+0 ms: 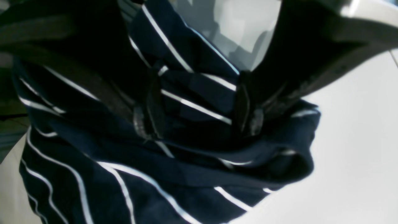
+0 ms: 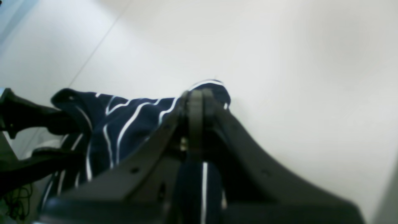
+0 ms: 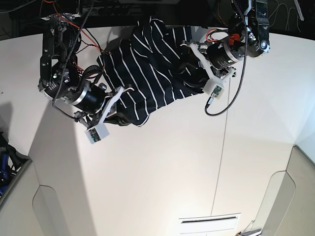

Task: Fold the T-shirt properly
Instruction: 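Grasp the bundle edge with the left gripper beside the right gripper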

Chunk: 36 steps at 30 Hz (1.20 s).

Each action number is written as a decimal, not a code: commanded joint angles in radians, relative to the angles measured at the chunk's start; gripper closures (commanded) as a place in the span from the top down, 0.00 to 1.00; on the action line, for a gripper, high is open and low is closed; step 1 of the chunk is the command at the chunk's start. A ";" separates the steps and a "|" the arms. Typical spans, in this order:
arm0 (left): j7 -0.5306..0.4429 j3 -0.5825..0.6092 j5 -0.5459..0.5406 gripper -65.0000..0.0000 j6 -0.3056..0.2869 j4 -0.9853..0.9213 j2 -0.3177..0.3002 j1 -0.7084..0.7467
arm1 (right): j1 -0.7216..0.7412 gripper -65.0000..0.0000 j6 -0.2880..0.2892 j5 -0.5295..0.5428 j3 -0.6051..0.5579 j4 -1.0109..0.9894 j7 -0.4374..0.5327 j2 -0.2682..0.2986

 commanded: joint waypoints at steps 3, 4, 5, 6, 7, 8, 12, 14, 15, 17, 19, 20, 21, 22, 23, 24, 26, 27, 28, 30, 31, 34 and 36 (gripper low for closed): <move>-0.035 0.014 -0.006 0.50 0.000 0.014 -0.003 -0.002 | 0.008 0.00 0.004 0.019 0.001 0.015 0.023 0.000; -0.036 0.019 0.002 0.45 0.000 0.014 -0.003 -0.002 | 0.008 0.00 0.004 0.019 0.001 0.015 0.023 0.000; -0.037 0.025 0.010 0.43 0.000 0.013 -0.003 -0.002 | 0.006 0.00 0.004 0.019 0.001 0.015 0.023 0.000; -0.039 0.032 0.020 0.42 0.000 0.013 -0.003 -0.002 | 0.004 0.00 0.004 0.019 0.001 0.015 0.023 0.000; -0.039 0.041 0.034 0.42 0.000 0.013 -0.003 -0.002 | 0.002 0.00 0.005 0.019 0.001 0.015 0.023 0.000; -0.039 0.051 0.052 0.42 0.000 0.013 -0.003 -0.002 | -0.001 0.00 0.005 0.019 0.001 0.015 0.023 0.000; -0.047 0.095 0.122 0.39 0.000 0.012 -0.003 -0.002 | -0.006 0.00 0.004 0.019 0.001 0.015 0.023 0.000; -0.058 0.114 0.143 0.27 0.000 0.012 -0.003 -0.002 | -0.006 0.00 0.004 0.019 0.001 0.015 0.023 0.000; -0.064 0.121 0.152 0.21 0.000 0.012 -0.003 -0.002 | -0.006 0.00 0.004 0.019 0.001 0.015 0.023 0.000; -0.078 0.125 0.159 0.11 -0.001 0.012 -0.003 -0.002 | -0.006 0.00 0.005 0.019 0.001 0.015 0.023 0.000; -0.080 0.125 0.173 0.00 -0.001 0.012 -0.003 -0.002 | -0.006 0.00 0.004 0.019 0.001 0.015 0.023 0.000; -0.080 0.125 0.180 0.00 -0.001 0.012 -0.003 -0.002 | -0.006 0.00 0.004 0.019 0.001 0.015 0.023 0.000; -0.079 0.125 0.187 0.00 -0.001 0.012 -0.003 -0.002 | -0.006 0.00 0.004 0.019 0.001 0.015 0.023 0.000; -0.079 0.125 0.193 0.00 0.000 0.012 -0.003 -0.002 | -0.006 0.00 0.005 0.019 0.001 0.015 0.023 0.000; -0.080 0.125 0.195 0.00 0.000 0.012 -0.003 -0.002 | -0.006 0.00 0.005 0.019 0.001 0.015 0.023 0.000; -0.080 0.124 0.195 0.00 0.000 0.013 -0.003 -0.002 | -0.006 0.00 0.005 0.019 0.001 0.015 0.023 0.000; -0.079 0.124 0.195 0.00 0.000 0.019 -0.003 -0.002 | -0.006 0.00 0.004 0.018 0.001 0.015 0.023 0.001; -0.076 0.124 0.193 0.00 0.000 0.027 -0.003 -0.002 | -0.006 0.00 0.005 0.017 0.001 0.015 0.023 0.001; -0.069 0.124 0.188 0.00 0.000 0.039 -0.003 -0.002 | -0.006 0.00 0.005 0.015 0.001 0.015 0.023 0.000; -0.050 0.124 0.167 0.00 -0.001 0.066 -0.003 -0.002 | -0.006 0.00 0.005 0.015 0.001 0.015 0.023 0.000; -0.037 0.124 0.151 0.00 -0.002 0.081 -0.003 -0.002 | -0.006 0.00 0.005 0.015 0.001 0.015 0.023 0.000; -0.005 0.124 0.112 0.00 -0.005 0.125 -0.003 -0.002 | -0.006 0.00 0.005 0.015 0.001 0.015 0.023 0.000; 0.000 0.124 0.104 0.00 -0.005 0.149 -0.003 -0.002 | -0.006 0.00 0.005 0.015 0.001 0.015 0.023 0.001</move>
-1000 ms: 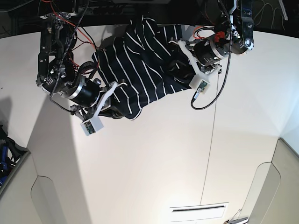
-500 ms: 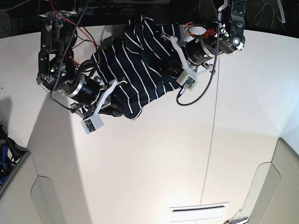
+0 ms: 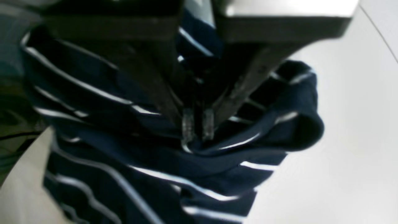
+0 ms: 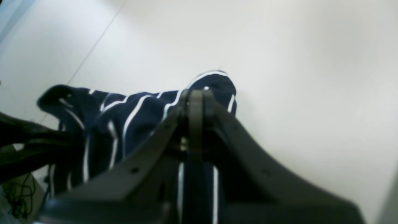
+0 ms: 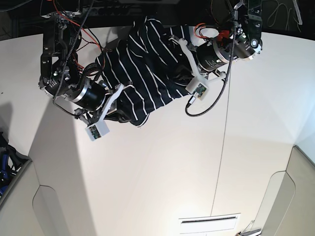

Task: Fold the T-shirt properly
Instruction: 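Grasp the bundle edge with the left gripper beside the right gripper, then pull the bundle with both grippers and flatten it onto the table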

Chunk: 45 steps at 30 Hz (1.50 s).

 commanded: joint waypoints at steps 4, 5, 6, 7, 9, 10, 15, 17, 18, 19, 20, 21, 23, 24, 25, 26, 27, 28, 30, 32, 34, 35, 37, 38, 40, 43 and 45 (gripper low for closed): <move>-0.012 -0.011 -0.016 0.00 -0.007 0.045 -0.003 -0.002 | 0.010 0.00 0.005 0.016 0.001 0.015 0.022 0.000; -0.012 -0.016 -0.017 0.00 -0.007 0.045 -0.003 -0.002 | 0.010 0.00 0.005 0.016 0.001 0.015 0.022 0.000; -0.012 -0.021 -0.016 0.00 -0.007 0.045 -0.003 -0.002 | 0.010 0.00 0.005 0.016 0.001 0.015 0.022 0.001; -0.012 -0.027 -0.017 0.00 -0.009 0.045 -0.003 -0.002 | 0.010 0.00 0.005 0.015 0.001 0.015 0.022 0.001; -0.012 -0.043 -0.043 0.00 -0.042 0.045 -0.003 -0.002 | 0.010 0.00 0.005 0.016 0.001 0.015 0.022 0.001; -0.011 -0.055 -0.066 0.00 -0.052 0.045 -0.003 -0.002 | 0.010 0.00 0.005 0.016 0.001 0.015 0.022 0.000; 0.022 -0.131 -0.240 0.00 -0.110 0.045 -0.003 0.001 | -0.006 0.00 0.005 0.018 -0.001 -0.003 0.022 0.000; 0.045 -0.161 -0.309 0.00 -0.117 0.045 -0.003 0.000 | -0.006 0.00 0.005 0.021 -0.002 -0.034 0.022 0.000; 0.058 -0.175 -0.337 0.00 -0.117 0.045 -0.003 0.001 | -0.006 0.00 0.005 0.021 -0.002 -0.050 0.022 0.000; 0.072 -0.187 -0.362 0.00 -0.117 0.045 -0.003 0.001 | -0.006 0.00 0.009 0.026 -0.002 -0.065 0.022 0.000; 0.088 -0.196 -0.386 0.00 -0.117 0.045 -0.003 0.001 | -0.006 0.00 0.021 0.038 -0.002 -0.080 0.022 0.000; 0.103 -0.203 -0.406 0.00 -0.117 0.045 -0.003 0.001 | -0.006 0.00 0.037 0.060 -0.002 -0.094 0.022 0.001; 0.121 -0.205 -0.428 0.00 -0.117 0.045 -0.003 0.001 | -0.006 0.00 0.050 0.098 -0.002 -0.114 0.021 0.000; 0.123 -0.205 -0.428 0.00 -0.117 0.045 -0.003 0.001 | -0.006 0.00 0.050 0.116 -0.002 -0.120 0.021 0.000; 0.123 -0.205 -0.427 0.00 -0.117 0.044 -0.003 0.001 | -0.006 0.00 0.050 0.133 -0.002 -0.126 0.021 0.000; 0.124 -0.205 -0.426 0.00 -0.117 0.043 -0.003 0.001 | -0.006 0.00 0.050 0.148 -0.002 -0.134 0.022 0.000; 0.124 -0.205 -0.423 0.00 -0.117 0.043 -0.003 0.001 | -0.006 0.00 0.050 0.151 -0.002 -0.141 0.022 0.000; 0.124 -0.205 -0.420 0.00 -0.117 0.043 -0.003 0.001 | -0.006 0.00 0.050 0.148 -0.002 -0.151 0.022 0.000; 0.130 -0.205 -0.415 0.00 -0.117 0.043 -0.003 0.001 | -0.006 0.00 0.052 0.135 -0.002 -0.176 0.023 0.000; 0.135 -0.205 -0.413 0.00 -0.117 0.043 -0.003 0.001 | -0.005 0.00 0.058 0.117 -0.002 -0.206 0.023 0.000; 0.135 -0.205 -0.413 0.00 -0.117 0.043 -0.006 0.001 | -0.005 0.00 0.057 0.107 -0.002 -0.243 0.026 0.000; 0.135 -0.205 -0.414 0.00 -0.117 0.043 -0.006 0.001 | -0.005 0.00 0.057 0.105 -0.002 -0.262 0.027 0.001; 0.136 -0.205 -0.427 0.00 -0.117 0.043 -0.006 0.001 | -0.005 0.00 0.057 0.100 -0.002 -0.294 0.027 0.001; 0.140 -0.205 -0.439 0.00 -0.117 0.043 -0.006 0.001 | -0.005 0.00 0.057 0.101 -0.002 -0.309 0.029 0.001; 0.162 -0.205 -0.470 0.00 -0.117 0.043 -0.006 0.001 | -0.005 0.00 0.057 0.101 -0.002 -0.329 0.032 0.001; 0.211 -0.205 -0.494 0.00 -0.117 0.043 -0.006 0.000 | -0.003 0.00 0.057 0.101 -0.002 -0.331 0.032 0.001; 0.230 -0.207 -0.496 0.00 -0.117 0.043 -0.006 0.001 | 0.003 0.00 0.057 0.101 -0.002 -0.331 0.035 0.001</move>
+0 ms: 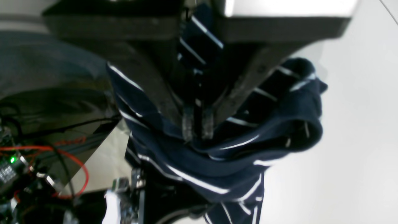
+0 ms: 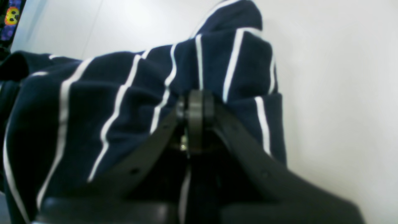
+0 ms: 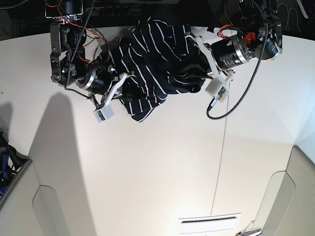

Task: Fold the T-shirt properly
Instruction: 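Pull the bundle with both grippers and flatten it onto the table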

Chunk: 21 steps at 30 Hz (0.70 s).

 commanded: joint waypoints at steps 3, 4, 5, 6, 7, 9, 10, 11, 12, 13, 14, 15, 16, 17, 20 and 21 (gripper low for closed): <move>-0.007 -0.045 -0.028 0.00 -0.012 0.018 -0.003 0.004 | 0.010 0.00 0.000 -0.023 0.000 0.003 -0.006 0.009; -0.007 -0.072 -0.028 0.00 -0.012 0.018 -0.003 0.005 | 0.010 0.00 0.000 -0.023 0.000 0.003 -0.005 0.010; -0.008 -0.103 -0.031 0.00 -0.012 0.018 -0.004 0.006 | 0.010 0.00 0.000 -0.023 0.000 0.003 -0.005 0.012; -0.007 -0.134 -0.044 0.00 -0.012 0.018 -0.009 0.006 | 0.010 0.00 0.000 -0.023 0.000 0.003 -0.005 0.011; -0.006 -0.163 -0.065 0.00 -0.012 0.018 -0.020 0.010 | 0.011 0.00 0.000 -0.023 0.000 0.003 -0.006 0.011; 0.000 -0.201 -0.111 0.00 -0.012 0.018 -0.049 0.023 | 0.010 0.00 0.000 -0.023 0.000 0.003 -0.003 0.012; 0.009 -0.212 -0.130 0.00 -0.012 0.018 -0.063 0.031 | 0.010 0.00 0.000 -0.023 0.000 0.003 -0.001 0.012; 0.023 -0.217 -0.146 0.00 -0.012 0.018 -0.074 0.039 | 0.010 0.00 0.000 -0.023 0.000 0.003 0.001 0.012; 0.034 -0.217 -0.159 0.00 -0.012 0.018 -0.084 0.048 | 0.010 0.00 0.000 -0.023 0.000 0.003 0.001 0.012; 0.043 -0.216 -0.171 0.00 -0.012 0.018 -0.090 0.058 | 0.010 0.00 0.000 -0.023 0.000 0.003 0.001 0.011; 0.048 -0.216 -0.182 0.00 -0.012 0.018 -0.089 0.066 | 0.010 0.00 -0.001 -0.023 0.000 0.003 0.001 0.011; 0.050 -0.216 -0.185 0.00 -0.012 0.018 -0.089 0.074 | 0.010 0.00 -0.001 -0.023 0.000 0.003 0.001 0.011; 0.050 -0.216 -0.185 0.00 -0.012 0.018 -0.089 0.082 | 0.011 0.00 -0.001 -0.023 0.000 0.003 0.001 0.011; 0.053 -0.216 -0.184 0.00 -0.012 0.018 -0.089 0.085 | 0.011 0.00 -0.001 -0.023 0.000 0.003 0.001 0.011; 0.084 -0.216 -0.180 0.00 -0.012 0.018 -0.089 0.090 | 0.011 0.00 -0.001 -0.023 0.000 0.003 0.001 0.011; 0.090 -0.216 -0.180 0.00 -0.012 0.018 -0.090 0.092 | 0.011 0.00 -0.001 -0.023 0.000 0.003 0.001 0.011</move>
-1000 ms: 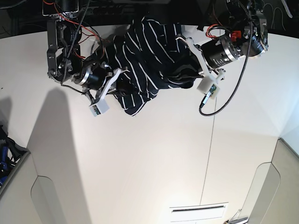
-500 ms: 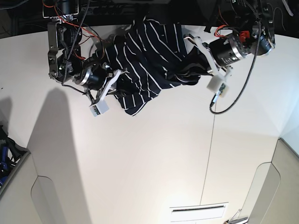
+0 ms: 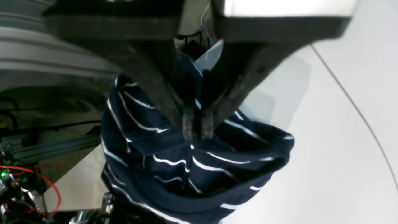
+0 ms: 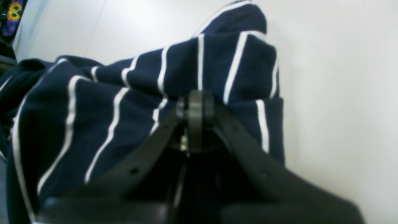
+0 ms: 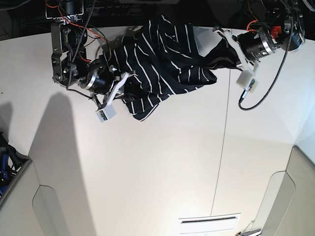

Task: Fold the T-shirt properly
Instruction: 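Pull the bundle with both grippers and flatten it onto the table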

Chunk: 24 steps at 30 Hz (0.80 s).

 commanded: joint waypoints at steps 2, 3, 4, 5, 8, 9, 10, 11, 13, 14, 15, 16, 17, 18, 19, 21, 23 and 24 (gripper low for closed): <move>0.006 -0.006 -0.013 0.09 -0.009 0.018 -0.009 0.012 | 0.008 0.00 -0.006 -0.022 0.002 0.006 -0.007 0.008; 0.014 -0.006 -0.012 0.17 -0.009 0.018 -0.010 0.013 | 0.009 0.00 -0.006 -0.022 0.002 0.006 -0.007 0.008; 0.021 -0.006 -0.011 0.25 -0.009 0.018 -0.011 0.014 | 0.011 0.00 -0.006 -0.023 0.002 0.006 -0.008 0.008; 0.025 -0.006 -0.007 0.31 -0.009 0.018 -0.014 0.017 | 0.011 0.00 -0.006 -0.022 0.002 0.006 -0.008 0.008; 0.018 -0.013 0.024 0.36 -0.009 0.018 -0.020 0.029 | 0.014 0.00 -0.006 -0.021 0.002 0.007 -0.008 0.008; 0.015 -0.024 0.028 0.36 -0.009 0.018 -0.020 0.031 | 0.016 0.00 -0.006 -0.021 0.002 0.007 -0.008 0.008; 0.005 -0.038 0.027 0.36 -0.009 0.018 -0.020 0.031 | 0.019 0.00 -0.006 -0.021 0.002 0.007 -0.008 0.008; -0.014 -0.057 0.019 0.36 -0.009 0.018 -0.020 0.031 | 0.023 0.00 -0.006 -0.016 0.002 0.008 -0.008 0.008; -0.042 -0.105 -0.040 0.32 -0.009 0.019 -0.020 0.031 | 0.029 0.00 -0.006 -0.002 0.002 0.011 -0.008 0.008; -0.041 -0.126 -0.084 0.29 -0.009 0.019 -0.020 0.031 | 0.034 0.00 -0.006 0.003 0.002 0.015 -0.008 0.008; -0.039 -0.143 -0.121 0.25 -0.009 0.019 -0.020 0.031 | 0.037 0.00 -0.006 0.011 0.002 0.021 -0.008 0.008; -0.030 -0.152 -0.146 0.21 -0.009 0.019 -0.020 0.031 | 0.044 0.00 -0.006 0.019 0.002 0.028 -0.008 0.008; -0.016 -0.153 -0.161 0.17 -0.009 0.019 -0.020 0.031 | 0.051 0.00 -0.006 0.026 0.002 0.035 -0.009 0.008; -0.002 -0.151 -0.172 0.15 -0.009 0.019 -0.019 0.031 | 0.060 0.00 -0.006 0.034 0.002 0.044 -0.009 0.007; 0.013 -0.143 -0.182 0.15 -0.009 0.019 -0.020 0.031 | 0.069 0.00 -0.006 0.039 0.002 0.054 -0.010 0.007; 0.028 -0.115 -0.196 0.15 -0.009 0.019 -0.020 0.031 | 0.093 0.00 -0.006 0.042 0.002 0.075 -0.012 0.007; 0.027 -0.066 -0.195 0.15 -0.009 0.018 -0.020 0.031 | 0.114 0.00 -0.006 0.042 0.002 0.097 -0.015 0.007; 0.027 -0.033 -0.188 0.15 -0.009 0.018 -0.019 0.031 | 0.122 0.00 -0.006 0.042 0.002 0.111 -0.019 0.007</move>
